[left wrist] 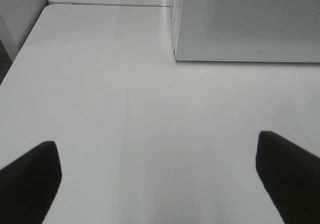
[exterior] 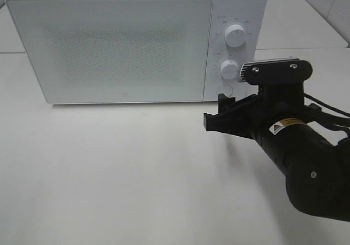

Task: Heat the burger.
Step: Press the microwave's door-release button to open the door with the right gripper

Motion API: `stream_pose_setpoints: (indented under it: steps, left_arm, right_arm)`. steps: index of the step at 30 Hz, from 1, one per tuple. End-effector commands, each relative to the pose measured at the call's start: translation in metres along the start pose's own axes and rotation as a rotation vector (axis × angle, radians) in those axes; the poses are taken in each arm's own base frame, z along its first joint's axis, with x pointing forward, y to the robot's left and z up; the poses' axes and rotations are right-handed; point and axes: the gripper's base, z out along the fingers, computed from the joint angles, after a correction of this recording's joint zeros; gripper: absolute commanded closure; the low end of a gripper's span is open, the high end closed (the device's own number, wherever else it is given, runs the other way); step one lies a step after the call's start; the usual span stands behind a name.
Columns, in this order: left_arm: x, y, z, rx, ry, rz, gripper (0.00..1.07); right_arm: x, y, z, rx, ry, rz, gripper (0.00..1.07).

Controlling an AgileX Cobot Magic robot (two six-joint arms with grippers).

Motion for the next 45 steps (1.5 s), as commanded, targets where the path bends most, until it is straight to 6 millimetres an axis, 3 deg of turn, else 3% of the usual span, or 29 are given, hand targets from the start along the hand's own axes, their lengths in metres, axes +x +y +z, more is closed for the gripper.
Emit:
stream_pose_setpoints:
  steps: [1, 7, 10, 12, 13, 15, 18, 19, 21, 23, 26, 27, 32, 34, 35, 37, 41, 45]
  left_arm:
    - [0.0017, -0.0007, -0.0019, 0.007, -0.022, -0.003, 0.09]
    - [0.0017, -0.0007, -0.0019, 0.007, -0.022, -0.003, 0.09]
    - [0.0017, -0.0007, -0.0019, 0.007, -0.022, -0.003, 0.09]
    - [0.0017, -0.0007, -0.0019, 0.007, -0.022, -0.003, 0.09]
    - [0.0017, -0.0007, -0.0019, 0.007, -0.022, -0.003, 0.09]
    - [0.0017, -0.0007, -0.0019, 0.007, -0.022, -0.003, 0.09]
    - [0.0017, -0.0007, -0.0019, 0.007, -0.022, -0.003, 0.09]
    - [0.0017, -0.0007, -0.0019, 0.007, -0.022, -0.003, 0.09]
    - [0.0017, -0.0007, -0.0019, 0.007, -0.022, -0.003, 0.09]
    - [0.0017, -0.0007, -0.0019, 0.007, -0.022, -0.003, 0.09]
    - [0.0017, -0.0007, -0.0019, 0.007, -0.022, -0.003, 0.09]
    - [0.0017, -0.0007, -0.0019, 0.007, -0.022, -0.003, 0.09]
    - [0.0017, -0.0007, -0.0019, 0.007, -0.022, -0.003, 0.09]
    - [0.0017, -0.0007, -0.0019, 0.007, -0.022, -0.003, 0.09]
    - [0.0017, -0.0007, -0.0019, 0.007, -0.022, -0.003, 0.09]
    - [0.0017, -0.0007, -0.0019, 0.007, -0.022, -0.003, 0.09]
    - [0.0017, -0.0007, -0.0019, 0.007, -0.022, -0.003, 0.09]
    - [0.0017, -0.0007, -0.0019, 0.007, -0.022, -0.003, 0.09]
  right_arm:
    - [-0.0023, 0.0051, 0.0032, 0.002, 0.003, 0.01, 0.35]
    - [-0.0037, 0.0056, 0.004, 0.007, -0.003, 0.051, 0.35]
    - [-0.0033, 0.0058, 0.004, 0.005, 0.001, 0.175, 0.35]
    - [-0.0034, 0.0057, 0.004, 0.006, -0.001, 0.343, 0.35]
    - [-0.0034, 0.0057, 0.004, 0.006, -0.001, 0.343, 0.35]
    - [-0.0036, 0.0057, 0.004, 0.005, -0.004, 0.586, 0.35]
    - [-0.0036, 0.0057, 0.004, 0.005, -0.004, 0.657, 0.35]
    - [-0.0036, 0.0057, 0.004, 0.005, -0.005, 0.799, 0.35]
    - [-0.0035, 0.0057, 0.004, 0.005, -0.004, 0.854, 0.36]
    - [-0.0022, 0.0058, 0.0044, 0.008, 0.001, 1.098, 0.42]
    - [-0.0021, 0.0058, 0.0044, 0.009, 0.002, 1.155, 0.44]
    - [-0.0023, 0.0057, 0.0044, 0.009, 0.0, 1.253, 0.5]
    - [-0.0023, 0.0057, 0.0044, 0.009, -0.001, 1.372, 0.65]
    - [-0.0019, 0.0042, 0.0045, 0.024, -0.009, 1.448, 0.86]
    - [-0.0019, 0.0042, 0.0045, 0.024, -0.009, 1.448, 0.86]
    - [-0.0014, 0.0028, 0.0045, 0.041, -0.015, 1.469, 0.99]
    - [-0.0011, 0.0013, 0.0048, 0.054, -0.021, 1.477, 1.07]
    - [-0.0001, -0.0001, 0.0047, 0.075, -0.025, 1.514, 1.07]
